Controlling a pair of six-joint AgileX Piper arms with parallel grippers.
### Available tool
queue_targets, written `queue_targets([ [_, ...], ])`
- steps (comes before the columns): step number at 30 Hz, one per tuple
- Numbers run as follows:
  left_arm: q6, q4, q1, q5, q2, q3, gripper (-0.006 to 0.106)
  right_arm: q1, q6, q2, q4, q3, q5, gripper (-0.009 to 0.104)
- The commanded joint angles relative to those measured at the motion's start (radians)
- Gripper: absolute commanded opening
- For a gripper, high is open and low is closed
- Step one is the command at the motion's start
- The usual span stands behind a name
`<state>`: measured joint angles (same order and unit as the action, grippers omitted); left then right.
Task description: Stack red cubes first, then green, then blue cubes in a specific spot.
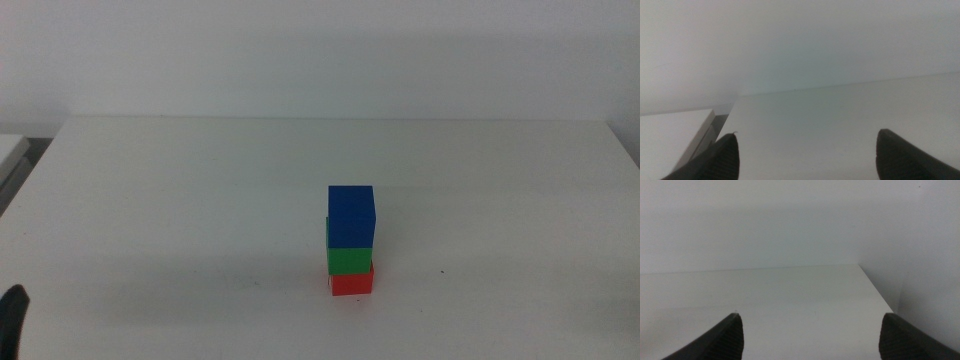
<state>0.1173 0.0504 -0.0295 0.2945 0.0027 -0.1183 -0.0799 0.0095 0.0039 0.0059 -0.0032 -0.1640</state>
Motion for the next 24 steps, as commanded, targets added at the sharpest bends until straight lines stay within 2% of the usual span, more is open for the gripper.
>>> queue_targets([
  [1,-0.001,0.003,0.0,-0.045,-0.003,0.027,0.094,-0.007,-0.003,-0.004,-0.006,0.003,0.006,0.093],
  [24,-0.001,0.01,0.0,-0.127,-0.003,0.118,0.094,-0.007,-0.003,-0.004,-0.006,0.003,0.006,0.093],
])
